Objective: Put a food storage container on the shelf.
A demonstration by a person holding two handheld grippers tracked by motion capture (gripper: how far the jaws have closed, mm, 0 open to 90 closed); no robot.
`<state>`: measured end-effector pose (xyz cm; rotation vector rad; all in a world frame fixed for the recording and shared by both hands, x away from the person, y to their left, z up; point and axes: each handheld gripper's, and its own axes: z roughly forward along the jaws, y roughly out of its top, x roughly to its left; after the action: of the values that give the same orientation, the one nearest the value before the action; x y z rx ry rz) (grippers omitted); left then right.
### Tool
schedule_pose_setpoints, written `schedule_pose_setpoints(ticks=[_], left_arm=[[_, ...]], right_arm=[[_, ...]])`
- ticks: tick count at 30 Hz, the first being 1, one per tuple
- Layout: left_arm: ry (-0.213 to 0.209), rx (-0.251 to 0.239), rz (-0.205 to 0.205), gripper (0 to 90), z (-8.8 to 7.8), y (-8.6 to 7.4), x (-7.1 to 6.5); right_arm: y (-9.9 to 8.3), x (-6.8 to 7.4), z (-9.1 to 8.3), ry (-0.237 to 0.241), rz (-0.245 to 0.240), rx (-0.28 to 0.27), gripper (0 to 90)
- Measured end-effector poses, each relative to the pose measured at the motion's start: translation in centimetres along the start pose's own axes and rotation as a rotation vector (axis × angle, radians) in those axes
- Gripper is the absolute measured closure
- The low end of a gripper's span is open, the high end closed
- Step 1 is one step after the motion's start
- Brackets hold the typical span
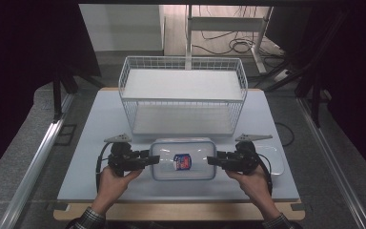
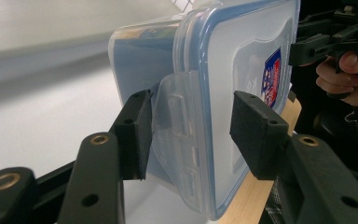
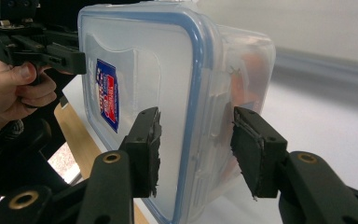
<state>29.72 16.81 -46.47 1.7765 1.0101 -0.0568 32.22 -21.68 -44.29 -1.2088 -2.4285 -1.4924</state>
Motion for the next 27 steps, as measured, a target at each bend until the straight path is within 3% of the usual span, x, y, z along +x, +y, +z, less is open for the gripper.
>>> schedule_pose_setpoints(ticks=[10,27], left_arm=[[0.023,-0.015,0.043,49.9,-0.7,3.4,-0.8],[0.040,-0.071,0.095,49.9,-3.0,9.5,-1.3]], right_arm=[[2.5,-0.1,-1.1,0.001,-0.018,-0.044,52.9],[8.7,0.8,-2.5,-0.007,-0.083,-0.113,52.9]])
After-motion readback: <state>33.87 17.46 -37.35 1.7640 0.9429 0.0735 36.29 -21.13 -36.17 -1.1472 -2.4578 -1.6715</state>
